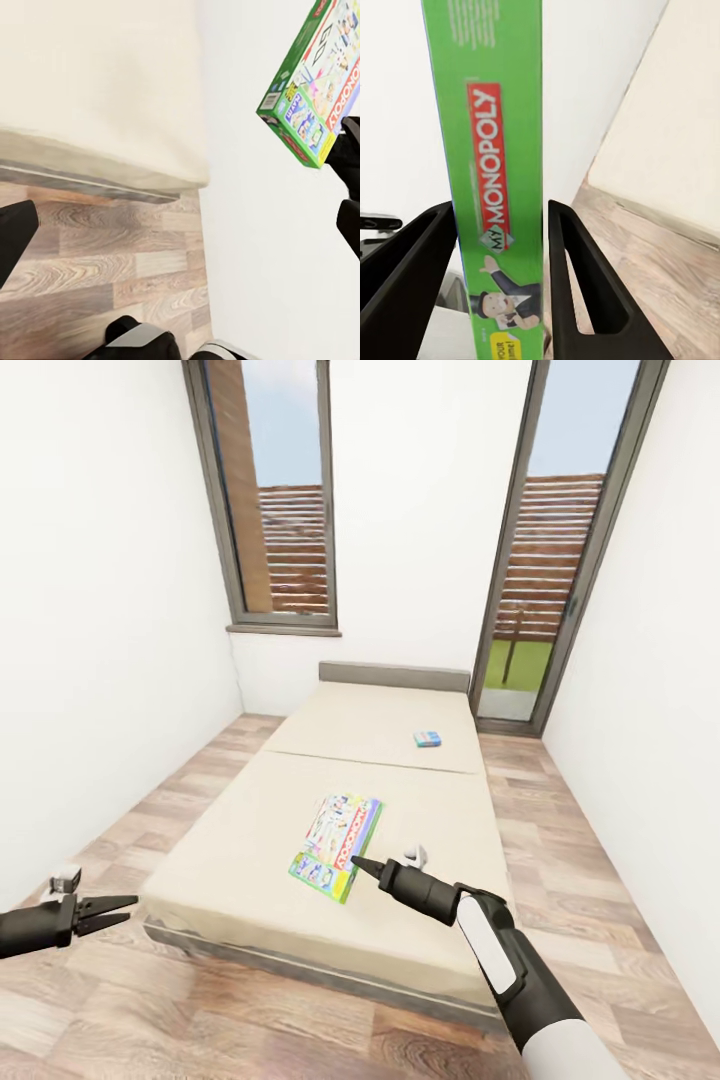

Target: Put all the toys in the child's room - the three board games (two on the bed and one on the table), the two jigsaw puzzles on the table, and the tennis ball on the table - inside the toy box on the table in the child's room.

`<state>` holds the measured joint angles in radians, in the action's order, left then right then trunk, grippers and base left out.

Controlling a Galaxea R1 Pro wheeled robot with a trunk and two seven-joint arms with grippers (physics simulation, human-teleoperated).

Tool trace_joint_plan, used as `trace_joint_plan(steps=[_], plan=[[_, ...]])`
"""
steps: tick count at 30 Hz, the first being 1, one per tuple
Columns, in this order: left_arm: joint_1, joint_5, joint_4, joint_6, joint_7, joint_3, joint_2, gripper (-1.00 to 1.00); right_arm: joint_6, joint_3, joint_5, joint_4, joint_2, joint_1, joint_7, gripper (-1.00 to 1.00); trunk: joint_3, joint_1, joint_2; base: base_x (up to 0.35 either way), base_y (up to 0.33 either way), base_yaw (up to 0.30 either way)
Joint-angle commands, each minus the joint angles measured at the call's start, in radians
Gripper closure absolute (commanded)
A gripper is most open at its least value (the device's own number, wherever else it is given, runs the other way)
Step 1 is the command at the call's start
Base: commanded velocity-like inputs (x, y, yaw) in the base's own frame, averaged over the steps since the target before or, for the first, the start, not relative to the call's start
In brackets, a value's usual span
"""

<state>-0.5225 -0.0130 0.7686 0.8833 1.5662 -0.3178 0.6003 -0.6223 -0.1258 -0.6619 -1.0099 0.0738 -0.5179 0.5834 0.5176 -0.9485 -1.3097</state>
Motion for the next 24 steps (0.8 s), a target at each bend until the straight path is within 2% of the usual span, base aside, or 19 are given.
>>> trace_joint_plan(steps=[1,24], plan=[[-0.001,-0.003,0.000,0.011,0.005,0.001,0.000,-1.00,-0.009,0.001,-0.010,0.000,0.000,0.000,-0.003,1.00,-0.002,0.004,0.007,0.000,0.000,0.289],[-0.002,-0.011,-0.004,0.010,0.005,0.002,-0.002,-1.00,-0.009,0.000,-0.010,0.000,0.001,0.000,-0.007,1.00,-0.074,0.092,0.168,0.000,0.000,0.289]])
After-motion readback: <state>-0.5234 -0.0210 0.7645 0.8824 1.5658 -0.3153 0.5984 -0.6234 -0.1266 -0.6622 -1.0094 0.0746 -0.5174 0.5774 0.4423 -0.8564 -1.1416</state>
